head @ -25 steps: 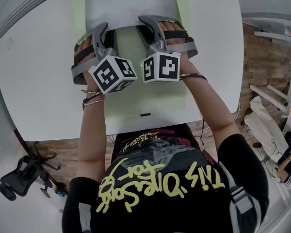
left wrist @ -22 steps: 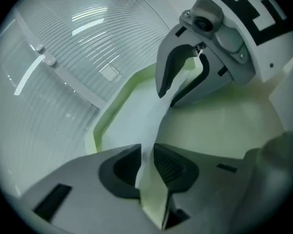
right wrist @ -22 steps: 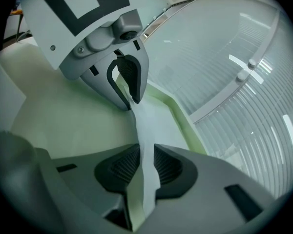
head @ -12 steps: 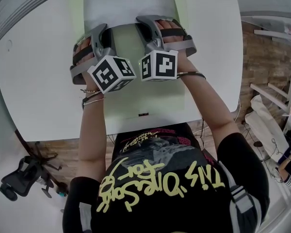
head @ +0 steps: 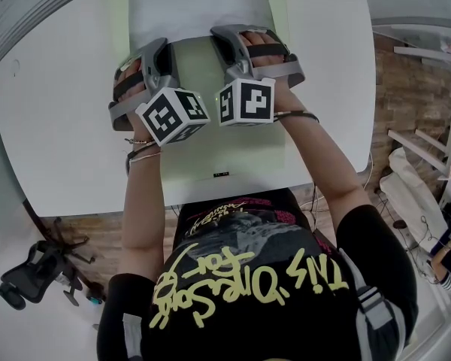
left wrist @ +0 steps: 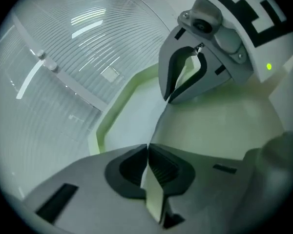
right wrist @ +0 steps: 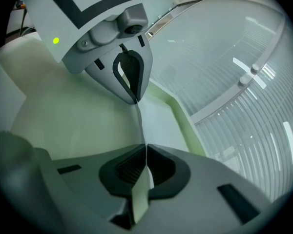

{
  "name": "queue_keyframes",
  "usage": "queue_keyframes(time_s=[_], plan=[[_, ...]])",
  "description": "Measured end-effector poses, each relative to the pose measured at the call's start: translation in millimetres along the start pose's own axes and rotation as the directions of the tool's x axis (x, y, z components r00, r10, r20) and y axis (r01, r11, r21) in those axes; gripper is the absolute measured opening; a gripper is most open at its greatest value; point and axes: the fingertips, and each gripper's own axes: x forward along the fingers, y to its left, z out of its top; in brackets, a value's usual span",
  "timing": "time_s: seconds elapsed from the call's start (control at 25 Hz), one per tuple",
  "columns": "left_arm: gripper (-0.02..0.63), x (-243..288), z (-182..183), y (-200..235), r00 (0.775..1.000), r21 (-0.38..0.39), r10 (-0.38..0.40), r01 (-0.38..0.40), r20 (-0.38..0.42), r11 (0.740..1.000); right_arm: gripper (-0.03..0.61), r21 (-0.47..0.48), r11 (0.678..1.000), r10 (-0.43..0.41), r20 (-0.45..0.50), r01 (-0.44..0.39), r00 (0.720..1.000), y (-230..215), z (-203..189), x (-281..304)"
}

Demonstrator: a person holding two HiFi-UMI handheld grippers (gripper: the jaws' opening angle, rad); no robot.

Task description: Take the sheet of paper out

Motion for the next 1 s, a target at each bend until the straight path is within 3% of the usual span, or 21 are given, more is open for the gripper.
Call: queue_keyframes(time_s=[1.0], plan=[[0.012, -20.7, -2.0, -14.4, 1.000, 0.003, -0.017, 0.017, 0.012, 1.000, 0.012, 0.006, 1.000, -0.012, -0.016, 0.012, 1.000, 10.2, 1.3, -23.2]])
